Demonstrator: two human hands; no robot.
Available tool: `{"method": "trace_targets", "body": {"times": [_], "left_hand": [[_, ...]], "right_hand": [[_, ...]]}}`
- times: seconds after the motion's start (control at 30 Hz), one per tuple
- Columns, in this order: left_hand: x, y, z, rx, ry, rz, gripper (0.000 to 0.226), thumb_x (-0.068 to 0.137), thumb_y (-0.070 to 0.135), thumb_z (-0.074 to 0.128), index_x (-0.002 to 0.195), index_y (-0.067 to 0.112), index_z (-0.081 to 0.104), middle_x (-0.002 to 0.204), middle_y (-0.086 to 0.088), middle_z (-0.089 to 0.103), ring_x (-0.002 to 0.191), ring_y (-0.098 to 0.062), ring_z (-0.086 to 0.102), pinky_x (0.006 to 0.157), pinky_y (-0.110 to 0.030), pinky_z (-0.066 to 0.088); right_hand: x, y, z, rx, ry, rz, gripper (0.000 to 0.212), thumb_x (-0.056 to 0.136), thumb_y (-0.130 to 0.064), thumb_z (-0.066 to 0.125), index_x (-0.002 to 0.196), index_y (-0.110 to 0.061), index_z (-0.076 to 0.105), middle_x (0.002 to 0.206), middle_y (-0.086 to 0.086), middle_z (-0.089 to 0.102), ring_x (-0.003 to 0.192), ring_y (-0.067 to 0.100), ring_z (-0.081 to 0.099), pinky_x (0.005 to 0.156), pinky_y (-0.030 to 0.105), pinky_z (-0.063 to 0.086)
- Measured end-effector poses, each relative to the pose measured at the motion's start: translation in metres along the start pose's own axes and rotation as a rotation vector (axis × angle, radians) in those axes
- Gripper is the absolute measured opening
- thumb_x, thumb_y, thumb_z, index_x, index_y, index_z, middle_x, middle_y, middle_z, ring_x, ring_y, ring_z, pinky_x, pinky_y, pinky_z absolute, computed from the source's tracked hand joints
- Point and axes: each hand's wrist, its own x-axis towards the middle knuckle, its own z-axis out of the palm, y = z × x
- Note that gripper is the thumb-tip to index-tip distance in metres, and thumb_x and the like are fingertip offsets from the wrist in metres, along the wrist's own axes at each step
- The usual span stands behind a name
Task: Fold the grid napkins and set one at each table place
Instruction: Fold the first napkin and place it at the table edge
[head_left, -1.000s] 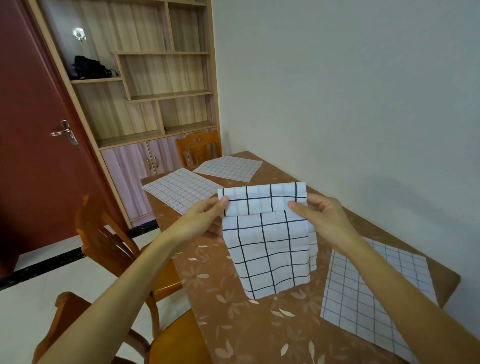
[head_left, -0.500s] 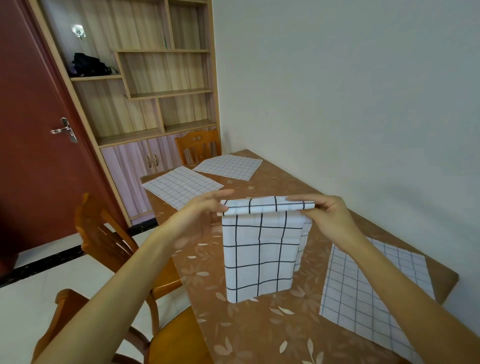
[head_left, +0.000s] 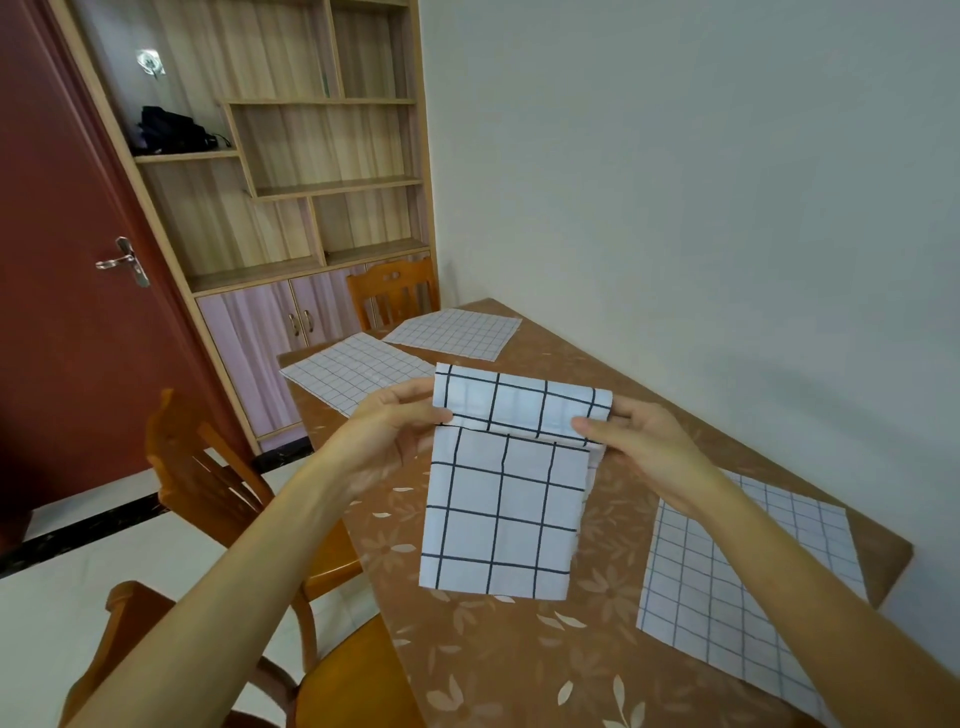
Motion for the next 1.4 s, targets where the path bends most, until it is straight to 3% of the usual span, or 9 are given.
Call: {"method": "trace_targets", "body": {"times": [0.2, 0.37, 0.5, 0.63, 0.87, 1.0, 1.2, 1.33, 1.4], "left_hand": [[-0.003, -0.002, 0.001, 0.355, 0.009, -0.009, 0.027, 0.097, 0.007, 0.063, 0.124, 0.010, 0.061, 0.113, -0.013, 0.077, 0.105, -0.030, 0.075, 0.090, -0.044, 0.061], [-0.001, -0.007, 0.003, 0.365, 0.106, 0.067, 0.024, 0.096, 0.007, 0.064, 0.120, 0.010, 0.062, 0.104, -0.010, 0.080, 0.099, -0.028, 0.077, 0.086, -0.041, 0.063], [0.000, -0.008, 0.003, 0.402, 0.138, 0.111, 0.021, 0.095, 0.009, 0.066, 0.116, 0.015, 0.064, 0.103, -0.009, 0.080, 0.097, -0.028, 0.077, 0.091, -0.048, 0.060], [0.000, -0.004, 0.001, 0.431, 0.127, 0.125, 0.024, 0.094, 0.010, 0.067, 0.117, 0.015, 0.065, 0.103, -0.008, 0.080, 0.097, -0.028, 0.077, 0.089, -0.048, 0.061], [-0.003, -0.004, -0.002, 0.447, 0.114, 0.139, 0.022, 0.094, 0.010, 0.068, 0.116, 0.013, 0.066, 0.100, -0.006, 0.081, 0.095, -0.026, 0.078, 0.080, -0.037, 0.064], [-0.001, -0.008, -0.002, 0.407, 0.148, 0.146, 0.020, 0.091, 0.011, 0.071, 0.111, 0.007, 0.067, 0.102, -0.011, 0.080, 0.097, -0.030, 0.077, 0.090, -0.049, 0.060], [-0.002, -0.011, 0.001, 0.380, 0.171, 0.169, 0.017, 0.092, 0.012, 0.071, 0.107, 0.006, 0.065, 0.099, -0.012, 0.080, 0.095, -0.030, 0.077, 0.092, -0.054, 0.059], [-0.004, -0.011, 0.002, 0.430, 0.137, 0.148, 0.023, 0.095, 0.018, 0.066, 0.116, 0.009, 0.063, 0.102, -0.009, 0.080, 0.095, -0.027, 0.077, 0.087, -0.048, 0.062], [-0.007, -0.009, 0.001, 0.449, 0.077, 0.062, 0.031, 0.097, 0.032, 0.062, 0.122, 0.014, 0.062, 0.104, -0.010, 0.079, 0.091, -0.029, 0.077, 0.075, -0.038, 0.063]], "right_hand": [[0.001, -0.001, 0.001, 0.043, 0.132, -0.051, 0.028, 0.088, -0.017, 0.073, 0.116, -0.018, 0.072, 0.109, 0.001, 0.077, 0.102, 0.019, 0.074, 0.096, 0.043, 0.056], [-0.002, -0.005, 0.001, 0.001, -0.011, -0.041, 0.048, 0.080, -0.012, 0.079, 0.125, -0.019, 0.065, 0.114, -0.004, 0.076, 0.104, 0.014, 0.073, 0.086, 0.029, 0.059], [-0.004, 0.000, 0.002, -0.057, 0.013, -0.064, 0.047, 0.080, 0.000, 0.078, 0.121, -0.018, 0.066, 0.106, -0.002, 0.078, 0.095, 0.011, 0.075, 0.073, 0.018, 0.058], [-0.002, 0.002, -0.001, -0.069, 0.039, -0.065, 0.042, 0.084, -0.004, 0.076, 0.123, -0.016, 0.066, 0.103, 0.002, 0.079, 0.095, 0.018, 0.076, 0.076, 0.023, 0.061], [0.000, -0.002, -0.006, -0.091, 0.009, -0.051, 0.050, 0.087, -0.003, 0.072, 0.132, -0.020, 0.061, 0.114, -0.005, 0.076, 0.104, 0.011, 0.073, 0.088, 0.030, 0.059], [-0.003, -0.005, -0.006, -0.060, -0.053, -0.045, 0.050, 0.084, -0.004, 0.075, 0.128, -0.026, 0.062, 0.112, -0.013, 0.075, 0.103, 0.004, 0.071, 0.079, 0.016, 0.057], [-0.001, -0.002, -0.001, -0.071, 0.008, -0.044, 0.041, 0.084, -0.025, 0.077, 0.123, -0.026, 0.066, 0.114, -0.008, 0.075, 0.103, 0.007, 0.072, 0.089, 0.028, 0.057], [0.001, 0.000, 0.001, -0.078, 0.071, -0.074, 0.028, 0.089, -0.022, 0.073, 0.117, -0.024, 0.070, 0.105, -0.006, 0.078, 0.097, 0.012, 0.075, 0.089, 0.033, 0.058], [0.000, -0.001, 0.001, -0.091, 0.091, -0.104, 0.029, 0.090, -0.021, 0.072, 0.118, -0.025, 0.069, 0.103, -0.007, 0.078, 0.094, 0.012, 0.075, 0.085, 0.029, 0.060]]}}
